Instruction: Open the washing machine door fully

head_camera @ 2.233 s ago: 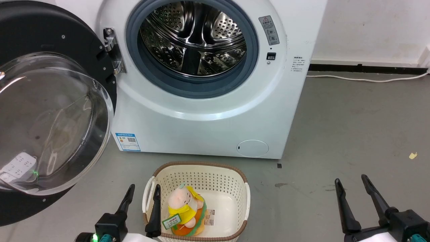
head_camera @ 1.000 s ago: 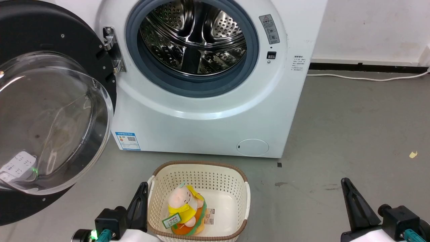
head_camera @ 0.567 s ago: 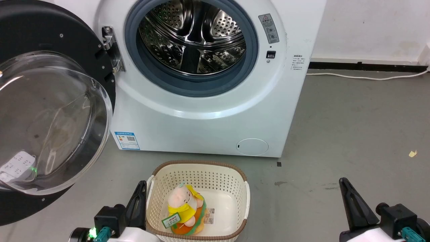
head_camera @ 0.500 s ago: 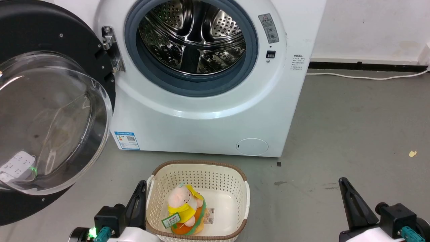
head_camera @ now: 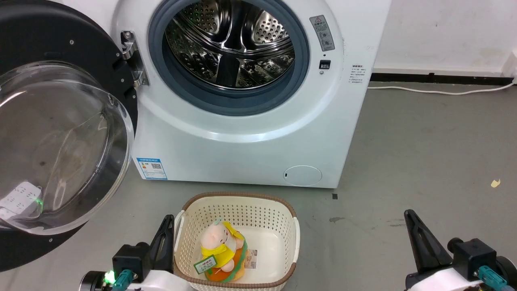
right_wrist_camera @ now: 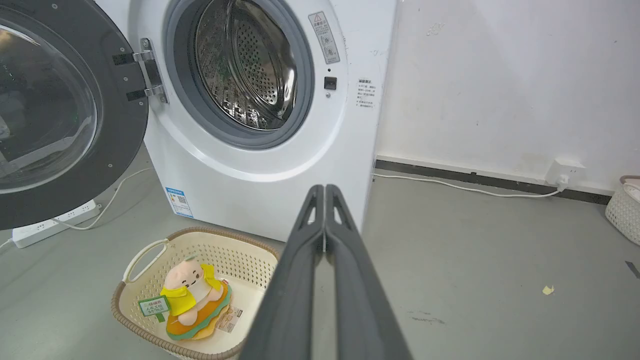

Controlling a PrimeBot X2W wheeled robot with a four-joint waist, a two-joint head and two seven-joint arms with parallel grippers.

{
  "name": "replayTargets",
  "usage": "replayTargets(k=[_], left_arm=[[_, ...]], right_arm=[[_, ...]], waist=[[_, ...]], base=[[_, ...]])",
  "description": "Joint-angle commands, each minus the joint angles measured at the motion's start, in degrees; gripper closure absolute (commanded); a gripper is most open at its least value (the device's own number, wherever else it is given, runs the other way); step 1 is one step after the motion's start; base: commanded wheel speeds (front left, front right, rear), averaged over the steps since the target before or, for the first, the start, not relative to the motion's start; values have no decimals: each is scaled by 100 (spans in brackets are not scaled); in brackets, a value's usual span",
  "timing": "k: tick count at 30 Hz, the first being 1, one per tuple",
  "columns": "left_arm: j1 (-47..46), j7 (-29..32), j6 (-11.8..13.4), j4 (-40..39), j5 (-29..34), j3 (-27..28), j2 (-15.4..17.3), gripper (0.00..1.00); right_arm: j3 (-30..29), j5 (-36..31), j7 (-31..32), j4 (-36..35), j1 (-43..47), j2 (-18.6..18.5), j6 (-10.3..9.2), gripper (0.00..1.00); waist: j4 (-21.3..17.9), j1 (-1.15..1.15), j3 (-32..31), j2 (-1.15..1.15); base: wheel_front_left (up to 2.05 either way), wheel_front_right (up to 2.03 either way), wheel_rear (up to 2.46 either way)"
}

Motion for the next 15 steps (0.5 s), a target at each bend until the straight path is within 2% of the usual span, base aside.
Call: replayTargets(k=[1,15], left_arm=[[-66,52,16,-44,63,31,4,100],[-82,216,38,-163,155,83,4,100]], right_arm=[[15,-31,51,-35,-73,14,2,100],[58,-65,215,-69,-122,17,3,100]], waist=[[-2,0,2,0],[-17,0,20,0]], base=[[0,0,0],[0,0,0]])
